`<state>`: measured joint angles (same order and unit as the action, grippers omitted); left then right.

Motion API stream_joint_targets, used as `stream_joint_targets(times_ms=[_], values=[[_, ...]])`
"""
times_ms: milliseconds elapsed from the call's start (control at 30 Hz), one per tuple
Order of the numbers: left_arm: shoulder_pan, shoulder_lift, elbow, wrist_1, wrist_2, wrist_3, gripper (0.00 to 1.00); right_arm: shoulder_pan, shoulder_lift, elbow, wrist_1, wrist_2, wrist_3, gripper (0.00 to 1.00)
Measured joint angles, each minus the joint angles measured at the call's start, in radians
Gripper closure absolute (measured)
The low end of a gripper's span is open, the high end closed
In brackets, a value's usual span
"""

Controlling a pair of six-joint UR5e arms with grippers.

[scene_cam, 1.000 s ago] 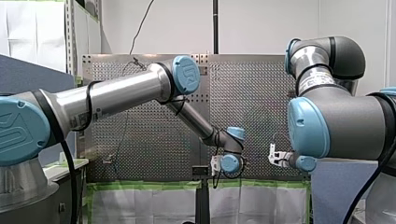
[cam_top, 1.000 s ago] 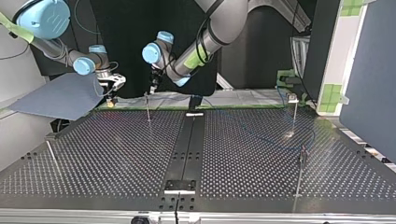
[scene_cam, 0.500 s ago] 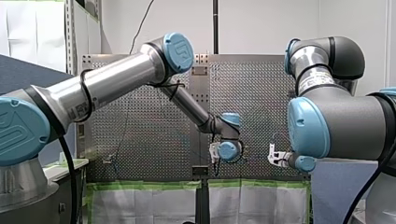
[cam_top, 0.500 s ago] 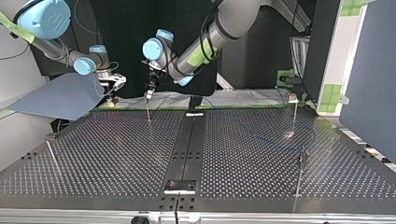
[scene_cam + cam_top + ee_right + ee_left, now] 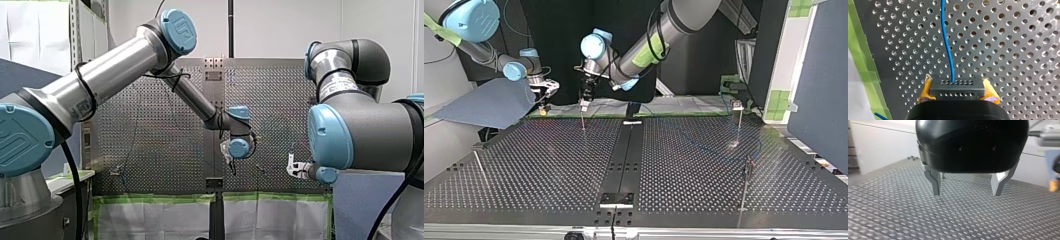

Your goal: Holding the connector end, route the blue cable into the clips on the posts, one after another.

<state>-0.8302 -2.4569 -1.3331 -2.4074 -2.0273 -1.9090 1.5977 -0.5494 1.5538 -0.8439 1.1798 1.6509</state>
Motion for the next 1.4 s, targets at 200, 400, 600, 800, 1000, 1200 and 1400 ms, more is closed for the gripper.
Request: stream_joint_targets(times_ms=[200,400,600,800,1000,1200,1400], values=[[0.001,0.063,-0.063,0.037,-0.006,-0.006,0.00,0.002,0.000,0.000,0.000,0.000,0.000,1.00],[0.004,0.127,-0.127,0.045,-0.006,0.000,0.00,0.004,0.000,0.000,0.000,0.000,0.001,1.00],[0.004,0.185,-0.185,0.032,-0.006,0.041,0.00,0.005,0.000,0.000,0.000,0.000,0.003,1.00],[0.004,0.248,-0.248,0.023,-0.005,0.092,0.00,0.006,0.000,0.000,0.000,0.000,0.003,1.00],[0.004,0.308,-0.308,0.024,-0.006,0.127,0.00,0.008,0.000,0.000,0.000,0.000,0.003,1.00],[0.004,0.371,-0.371,0.024,-0.006,0.133,0.00,0.010,0.000,0.000,0.000,0.000,0.003,1.00],[0.004,0.430,-0.429,0.023,-0.006,0.128,0.00,0.013,0.000,0.000,0.000,0.000,0.002,1.00]])
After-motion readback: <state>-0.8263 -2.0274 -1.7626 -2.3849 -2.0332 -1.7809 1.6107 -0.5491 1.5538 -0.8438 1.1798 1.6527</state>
